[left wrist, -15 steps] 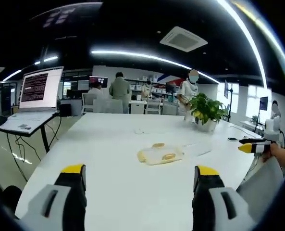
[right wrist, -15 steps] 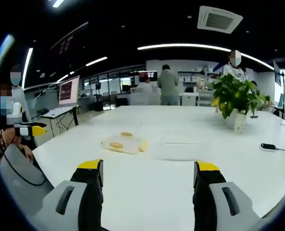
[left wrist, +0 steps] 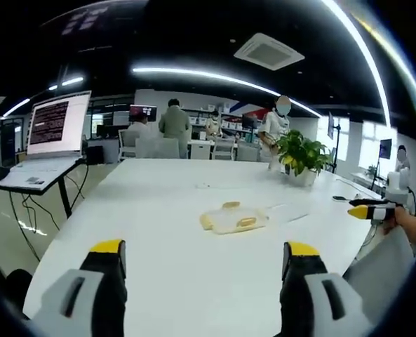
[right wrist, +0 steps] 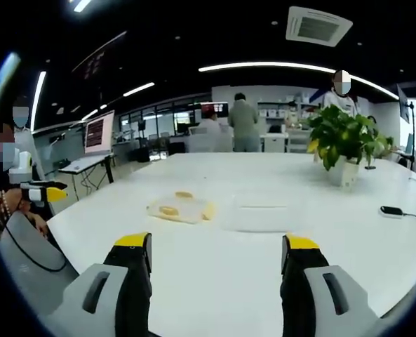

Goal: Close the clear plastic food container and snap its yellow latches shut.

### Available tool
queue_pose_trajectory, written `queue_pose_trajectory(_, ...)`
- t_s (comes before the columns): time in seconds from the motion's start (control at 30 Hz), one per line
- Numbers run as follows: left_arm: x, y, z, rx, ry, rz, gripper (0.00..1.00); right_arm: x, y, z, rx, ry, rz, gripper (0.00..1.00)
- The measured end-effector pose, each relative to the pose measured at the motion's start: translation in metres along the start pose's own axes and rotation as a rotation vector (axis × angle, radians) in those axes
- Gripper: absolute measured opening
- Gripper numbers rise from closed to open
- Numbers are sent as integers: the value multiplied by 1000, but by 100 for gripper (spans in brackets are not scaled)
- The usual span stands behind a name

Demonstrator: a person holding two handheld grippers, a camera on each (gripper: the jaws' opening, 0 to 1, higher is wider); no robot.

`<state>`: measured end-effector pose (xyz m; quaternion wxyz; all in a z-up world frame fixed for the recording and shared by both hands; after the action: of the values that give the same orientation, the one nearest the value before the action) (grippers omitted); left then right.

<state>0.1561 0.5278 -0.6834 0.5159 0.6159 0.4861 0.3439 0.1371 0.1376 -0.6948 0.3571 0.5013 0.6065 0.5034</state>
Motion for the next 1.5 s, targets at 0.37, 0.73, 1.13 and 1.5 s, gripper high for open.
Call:
queue_pose_trajectory(0.37,1,-2,0,9,-3,2,90,2,-1,0,7,6,-2,73)
queue_pose_trajectory(0.73,1,-4,0,24,-2,7,89,3,-3,1,25,18,-12,72)
queue_pose_trajectory(1.13,-1,-5,0,46,8,14,87,4,-4,1,34,35,-19,69)
queue_pose_trajectory(1.5,-2,-3,-1,34,-3,6,87,6,-4,2,35,45,-20,67)
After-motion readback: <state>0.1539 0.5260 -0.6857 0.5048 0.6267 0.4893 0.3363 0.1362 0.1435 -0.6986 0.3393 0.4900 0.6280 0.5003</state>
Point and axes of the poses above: the point that each gripper's makers call its tool centre point, and the gripper's own axes: z roughly forward along the fingers, x roughly to its left, y roughly out of its top, the point moved 6 cm from there along -z, roughly backward along the fingers, and after that the axes turned 2 degrees about -x, right-handed, at the moved point
